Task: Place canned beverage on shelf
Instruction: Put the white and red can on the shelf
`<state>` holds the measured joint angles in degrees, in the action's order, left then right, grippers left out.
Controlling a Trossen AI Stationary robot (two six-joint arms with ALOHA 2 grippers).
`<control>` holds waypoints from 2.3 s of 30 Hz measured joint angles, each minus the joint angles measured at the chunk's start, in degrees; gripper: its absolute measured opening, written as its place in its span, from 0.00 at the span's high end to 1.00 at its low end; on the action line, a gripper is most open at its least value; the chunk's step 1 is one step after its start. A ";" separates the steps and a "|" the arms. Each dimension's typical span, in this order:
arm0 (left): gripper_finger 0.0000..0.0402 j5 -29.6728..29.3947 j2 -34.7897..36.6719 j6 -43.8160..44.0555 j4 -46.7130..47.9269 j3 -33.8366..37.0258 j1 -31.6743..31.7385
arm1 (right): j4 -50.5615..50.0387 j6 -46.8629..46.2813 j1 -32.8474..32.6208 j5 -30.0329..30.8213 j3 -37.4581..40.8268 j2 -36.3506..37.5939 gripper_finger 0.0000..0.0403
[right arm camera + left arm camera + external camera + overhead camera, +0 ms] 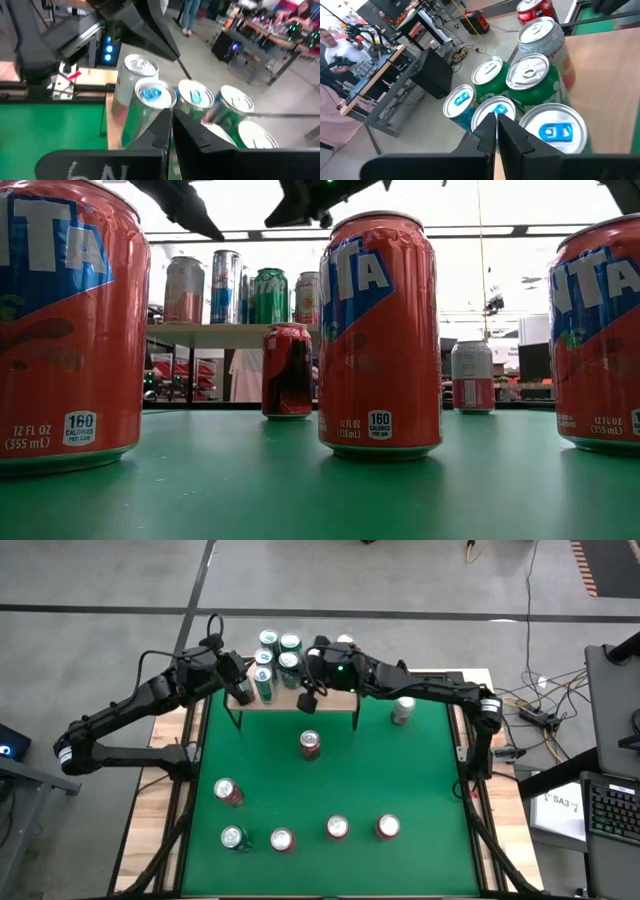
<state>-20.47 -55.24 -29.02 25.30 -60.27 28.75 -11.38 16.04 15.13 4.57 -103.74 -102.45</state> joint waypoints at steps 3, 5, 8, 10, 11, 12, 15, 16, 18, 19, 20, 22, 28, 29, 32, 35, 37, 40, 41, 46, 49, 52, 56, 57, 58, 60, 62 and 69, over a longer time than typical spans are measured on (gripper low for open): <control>1.00 -0.01 -1.07 -0.93 -0.97 -0.82 0.04 | -6.08 -1.31 -0.01 -0.07 0.01 2.62 0.98; 1.00 0.01 -1.70 -0.80 -1.14 -1.63 0.02 | -9.83 -1.82 -0.01 -0.06 0.01 4.22 0.98; 1.00 0.39 -1.98 0.38 -1.25 -2.79 -0.34 | -15.33 -3.66 0.01 -0.07 0.01 6.30 0.98; 1.00 1.33 -1.83 2.63 -1.22 -3.72 -1.07 | -19.27 -5.62 0.01 -0.09 0.01 7.32 0.98; 1.00 2.38 -1.54 3.89 -1.33 -4.05 -1.62 | -21.37 -6.77 0.01 -0.13 0.01 7.92 0.98; 1.00 3.78 -1.17 4.93 -1.26 -4.27 -2.18 | -23.66 -8.32 0.00 -0.20 0.01 8.42 0.98; 1.00 9.01 -0.05 7.42 -1.21 -4.44 -4.73 | -30.04 -13.42 -0.35 -0.58 -0.01 9.62 0.98; 1.00 10.34 0.25 8.13 -1.27 -4.38 -5.91 | -32.29 -15.34 -0.56 -0.57 -0.01 9.84 0.98; 1.00 10.99 0.89 9.55 -1.22 -4.05 -8.89 | -36.33 -18.30 -0.99 -0.67 -0.01 9.98 0.98; 1.00 10.99 1.15 10.15 -1.28 -3.83 -10.51 | -38.24 -19.64 -1.28 -0.69 0.01 9.98 0.98; 1.00 10.98 1.38 10.64 -1.32 -3.61 -12.24 | -39.81 -20.93 -1.63 -0.67 0.01 9.98 0.98; 1.00 10.74 1.74 11.44 -1.46 -3.03 -16.02 | -42.16 -23.62 -2.55 -0.68 0.01 9.98 0.98; 1.00 7.50 2.03 13.67 -2.77 -1.28 -27.43 | -50.60 -30.47 -5.49 -0.70 0.01 9.98 0.98; 1.00 5.57 2.04 13.89 -2.78 -0.97 -29.24 | -52.19 -32.01 -5.94 -0.68 0.01 9.98 0.98; 1.00 -0.77 1.84 14.93 -2.79 -0.24 -34.83 | -56.87 -36.07 -7.29 -0.64 0.01 10.09 0.98; 1.00 -4.31 1.62 15.64 -2.95 0.52 -39.91 | -61.06 -39.77 -8.62 -0.51 0.01 10.09 0.98; 1.00 -4.55 1.55 16.41 -3.76 1.12 -42.77 | -63.53 -42.01 -9.61 -0.53 0.01 10.09 0.98; 1.00 -4.59 1.62 17.23 -5.83 2.65 -46.55 | -67.40 -43.92 -10.68 -0.53 0.01 10.11 0.98; 1.00 -4.61 1.62 17.62 -6.03 3.18 -47.60 | -68.81 -45.12 -10.74 -0.56 0.01 10.18 0.98; 1.00 -5.70 1.62 20.53 -5.72 4.35 -50.60 | -74.30 -49.53 -10.50 0.11 0.01 10.68 0.98; 1.00 -8.65 1.70 22.00 -3.71 4.46 -50.94 | -75.99 -49.55 -9.87 0.05 0.01 11.26 0.98; 1.00 -11.47 1.78 22.08 -2.54 4.46 -50.95 | -76.18 -49.38 -7.84 0.76 0.01 11.94 0.98; 1.00 -13.00 1.99 22.08 -2.11 4.46 -50.95 | -76.69 -47.82 -3.81 1.63 0.01 12.65 0.98; 1.00 -13.04 2.04 22.10 -2.12 4.46 -50.94 | -76.66 -46.84 -2.66 1.61 0.01 12.78 0.98; 1.00 -13.05 2.06 22.11 -2.07 4.46 -50.95 | -76.67 -46.07 -1.52 1.57 0.01 12.81 0.98; 1.00 -13.05 2.06 22.25 -2.05 4.46 -50.95 | -76.67 -44.48 0.97 1.46 0.01 12.82 0.98; 1.00 -13.05 2.08 22.28 -2.05 4.46 -50.95 | -76.67 -42.45 3.58 1.48 0.01 12.82 0.98; 1.00 -14.97 2.45 24.20 -1.92 4.35 -50.95 | -76.60 -37.42 12.54 1.24 2.42 12.84 0.98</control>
<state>-35.44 -52.80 -4.82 23.38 -55.92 -22.20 -87.99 -21.39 27.67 5.80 -101.31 -89.60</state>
